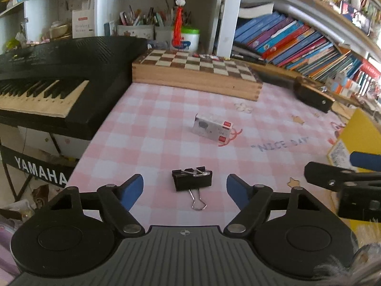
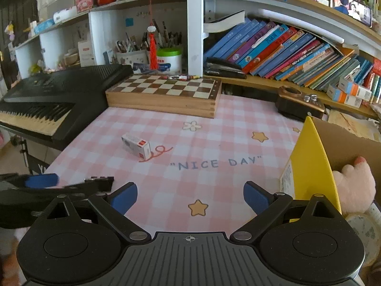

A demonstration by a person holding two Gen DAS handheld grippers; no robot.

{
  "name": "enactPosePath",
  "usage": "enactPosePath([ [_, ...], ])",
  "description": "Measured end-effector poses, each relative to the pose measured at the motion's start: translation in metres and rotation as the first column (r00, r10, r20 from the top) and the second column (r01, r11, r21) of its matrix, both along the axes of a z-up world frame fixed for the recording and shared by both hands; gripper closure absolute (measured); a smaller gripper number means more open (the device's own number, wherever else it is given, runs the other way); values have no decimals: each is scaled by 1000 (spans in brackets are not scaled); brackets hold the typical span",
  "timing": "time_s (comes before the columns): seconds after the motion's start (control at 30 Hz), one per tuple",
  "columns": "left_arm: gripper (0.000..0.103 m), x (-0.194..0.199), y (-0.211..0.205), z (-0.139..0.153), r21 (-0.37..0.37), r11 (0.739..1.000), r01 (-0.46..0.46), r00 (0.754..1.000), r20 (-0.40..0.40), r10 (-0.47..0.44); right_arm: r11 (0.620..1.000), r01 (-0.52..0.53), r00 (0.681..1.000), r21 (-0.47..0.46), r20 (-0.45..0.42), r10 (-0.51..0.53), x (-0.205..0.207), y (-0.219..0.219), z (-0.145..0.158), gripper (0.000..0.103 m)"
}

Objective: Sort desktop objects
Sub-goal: 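Move the left tool down to the black binder clip while the right tool approaches the white box, then grasp the black binder clip with the left tool while the right tool grasps the white-and-red box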

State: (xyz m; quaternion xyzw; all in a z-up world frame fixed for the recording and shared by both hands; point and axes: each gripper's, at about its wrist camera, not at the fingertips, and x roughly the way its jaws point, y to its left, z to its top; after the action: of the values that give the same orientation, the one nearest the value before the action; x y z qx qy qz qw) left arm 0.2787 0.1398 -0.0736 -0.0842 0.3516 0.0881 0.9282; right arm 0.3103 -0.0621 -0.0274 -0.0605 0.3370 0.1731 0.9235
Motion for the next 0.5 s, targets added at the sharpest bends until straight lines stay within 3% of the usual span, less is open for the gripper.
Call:
enactPosePath([
  [0.1,33,11,-4,-9,2,1000,-10,1000,-17,10,1000,-14,1000,1,-5,14,5,2,-1,6],
  [0.23,50,22,-9,-21,17,1000,-27,998,-55,27,999,-38,999,6,-12,39,11,7,-2,6],
  [0.3,52,25,-12,-21,43,999,-29,998,-50,31,999,-52,999,9,-11,52,14,11,-2,6],
  [0.4,63,28,-14,-22,70,997,-23,999,-44,27,997,-74,997,16,-6,74,19,16,-1,6],
  [0.5,63,24,-9,-21,52,999,-17,999,-43,19,994,-103,995,26,0,103,26,23,-1,6],
])
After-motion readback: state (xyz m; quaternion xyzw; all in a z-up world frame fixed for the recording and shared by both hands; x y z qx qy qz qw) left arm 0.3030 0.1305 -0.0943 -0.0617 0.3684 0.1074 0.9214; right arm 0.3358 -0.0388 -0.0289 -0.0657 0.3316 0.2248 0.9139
